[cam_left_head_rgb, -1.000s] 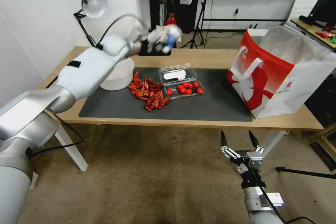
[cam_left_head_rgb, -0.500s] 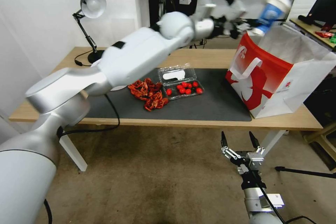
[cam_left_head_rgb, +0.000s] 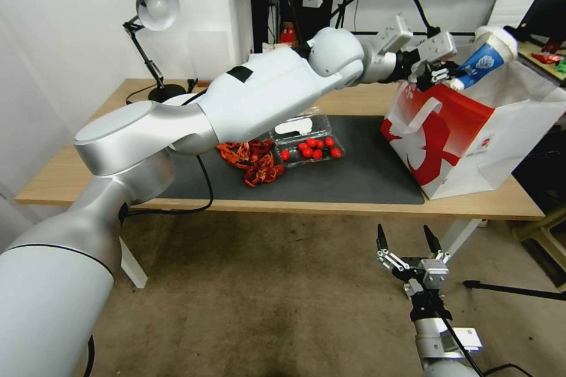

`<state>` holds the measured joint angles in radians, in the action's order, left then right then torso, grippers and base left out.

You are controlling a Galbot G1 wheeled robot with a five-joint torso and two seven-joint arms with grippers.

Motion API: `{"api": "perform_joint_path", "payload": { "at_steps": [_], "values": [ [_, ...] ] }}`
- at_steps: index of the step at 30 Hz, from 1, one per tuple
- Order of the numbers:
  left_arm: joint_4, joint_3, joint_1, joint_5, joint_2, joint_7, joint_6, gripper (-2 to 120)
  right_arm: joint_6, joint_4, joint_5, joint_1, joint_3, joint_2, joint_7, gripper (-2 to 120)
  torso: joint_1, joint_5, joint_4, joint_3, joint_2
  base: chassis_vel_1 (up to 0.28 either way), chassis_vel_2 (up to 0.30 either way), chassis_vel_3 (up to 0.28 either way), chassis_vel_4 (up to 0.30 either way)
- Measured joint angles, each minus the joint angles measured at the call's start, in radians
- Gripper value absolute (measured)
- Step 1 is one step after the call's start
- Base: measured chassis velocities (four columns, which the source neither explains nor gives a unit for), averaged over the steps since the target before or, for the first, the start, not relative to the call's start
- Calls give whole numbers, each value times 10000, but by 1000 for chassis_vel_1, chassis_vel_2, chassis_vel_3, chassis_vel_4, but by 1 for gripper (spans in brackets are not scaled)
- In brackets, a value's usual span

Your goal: Pick up the trash from the table and place it into the takeout bag.

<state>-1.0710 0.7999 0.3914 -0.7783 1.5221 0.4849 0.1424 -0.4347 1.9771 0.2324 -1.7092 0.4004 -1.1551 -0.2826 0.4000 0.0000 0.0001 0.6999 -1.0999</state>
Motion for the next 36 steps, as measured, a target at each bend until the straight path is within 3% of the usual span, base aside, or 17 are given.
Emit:
{"api": "perform_joint_path", "payload": {
  "at_steps": [11, 23, 26, 29, 30, 33, 36],
  "values": [
    [24, 127, -89, 11, 22, -119, -5, 3, 0, -100, 153, 29, -2, 70, 36, 100, 0, -1, -1, 0, -2, 0, 0, 0, 0],
    [-165, -29, -211, -82, -114, -353, 78, 45, 0, -148, 162, 111, -48, -2, 72, 100, 0, -1, -1, 1, -1, 0, 0, 0, 0],
    [-370, -107, -259, -294, -235, -604, 262, 56, 0, -152, 164, 108, -66, -1, 81, 100, 0, -1, -2, 1, -2, 0, 0, 0, 0],
    [-705, -428, -477, -584, -555, -1253, 525, 73, 0, -128, 173, 106, -115, -5, 86, 100, 0, -1, -3, 1, -2, 0, 0, 0, 0],
    [-705, -428, -477, -584, -555, -1253, 525, 73, 0, -128, 173, 106, -115, -5, 86, 100, 0, -1, -3, 1, -2, 0, 0, 0, 0],
    [-1597, -902, -944, -792, -1207, -2323, 671, 85, 0, -79, 174, 109, -128, -16, 86, 100, 0, -1, -2, 0, -1, 0, 0, 0, 0],
    [-2159, -1146, -1249, -813, -1630, -2824, 731, 91, 0, -78, 174, 110, -134, -11, 86, 100, 0, -4, -5, 1, -1, 0, 0, 0, 0]
  ]
}}
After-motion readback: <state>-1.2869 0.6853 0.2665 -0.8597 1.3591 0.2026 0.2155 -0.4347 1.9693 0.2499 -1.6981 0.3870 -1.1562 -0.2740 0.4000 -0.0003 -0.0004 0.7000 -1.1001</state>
